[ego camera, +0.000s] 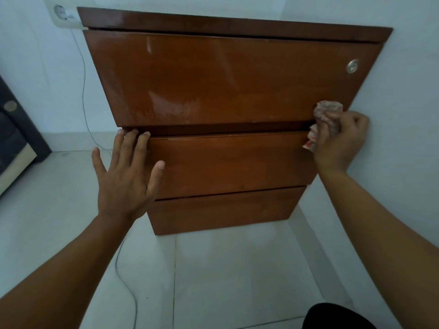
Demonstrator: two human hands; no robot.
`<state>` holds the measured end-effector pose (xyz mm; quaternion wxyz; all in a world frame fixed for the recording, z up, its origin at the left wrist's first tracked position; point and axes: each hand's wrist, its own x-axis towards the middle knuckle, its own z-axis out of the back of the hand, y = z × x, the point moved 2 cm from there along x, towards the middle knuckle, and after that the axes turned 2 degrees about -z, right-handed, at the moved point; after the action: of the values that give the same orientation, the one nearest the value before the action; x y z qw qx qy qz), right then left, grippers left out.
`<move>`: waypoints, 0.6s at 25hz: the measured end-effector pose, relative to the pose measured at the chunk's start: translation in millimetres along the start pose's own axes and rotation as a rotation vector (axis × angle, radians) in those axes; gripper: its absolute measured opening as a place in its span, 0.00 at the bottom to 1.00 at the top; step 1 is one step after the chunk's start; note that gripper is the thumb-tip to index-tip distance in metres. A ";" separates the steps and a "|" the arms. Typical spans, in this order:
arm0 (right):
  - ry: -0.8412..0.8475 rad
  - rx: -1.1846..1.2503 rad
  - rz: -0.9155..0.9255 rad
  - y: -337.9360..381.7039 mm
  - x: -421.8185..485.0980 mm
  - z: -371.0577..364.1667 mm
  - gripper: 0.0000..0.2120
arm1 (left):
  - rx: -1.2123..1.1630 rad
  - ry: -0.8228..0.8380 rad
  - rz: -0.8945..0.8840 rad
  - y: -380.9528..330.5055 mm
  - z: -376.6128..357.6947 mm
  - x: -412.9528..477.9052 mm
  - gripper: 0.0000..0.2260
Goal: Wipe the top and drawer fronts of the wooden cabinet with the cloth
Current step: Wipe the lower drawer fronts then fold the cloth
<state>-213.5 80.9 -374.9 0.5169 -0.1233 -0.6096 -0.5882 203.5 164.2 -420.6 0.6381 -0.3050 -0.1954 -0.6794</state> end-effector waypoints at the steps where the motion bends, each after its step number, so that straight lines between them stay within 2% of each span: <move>1: -0.020 0.008 -0.057 0.3 1.5 1.4 0.07 | 0.002 0.004 0.002 0.2 0.7 0.1 0.31; 3: -0.038 0.009 -0.076 15.0 -7.3 0.9 0.08 | 0.004 0.008 0.008 -0.3 2.0 -0.5 0.31; 5: -0.042 0.027 0.046 43.2 -32.4 -1.8 0.09 | 0.007 0.016 0.009 -1.6 2.1 -1.5 0.31; 7: 0.104 0.103 0.164 81.5 -78.9 -15.5 0.09 | 0.010 0.014 0.010 -1.8 0.6 -2.3 0.31; 9: 0.326 0.253 0.258 122.7 -138.8 -44.2 0.10 | -0.008 0.008 0.019 -0.9 -3.8 -3.2 0.31; 10: 0.369 0.256 0.328 138.0 -168.3 -63.5 0.10 | -0.026 0.003 0.022 -1.0 -6.3 -2.9 0.31; 12: 0.376 0.091 0.435 154.3 -219.8 -102.8 0.15 | -0.049 -0.025 0.024 -0.1 -10.0 -1.7 0.30; 15: 0.364 -0.065 0.406 142.8 -254.1 -136.2 0.23 | -0.042 -0.042 -0.002 6.0 -12.3 -0.8 0.29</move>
<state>71.5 121.8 -518.6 0.7210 -0.1519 -0.4504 -0.5042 207.5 156.1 -431.0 0.6267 -0.3325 -0.1946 -0.6774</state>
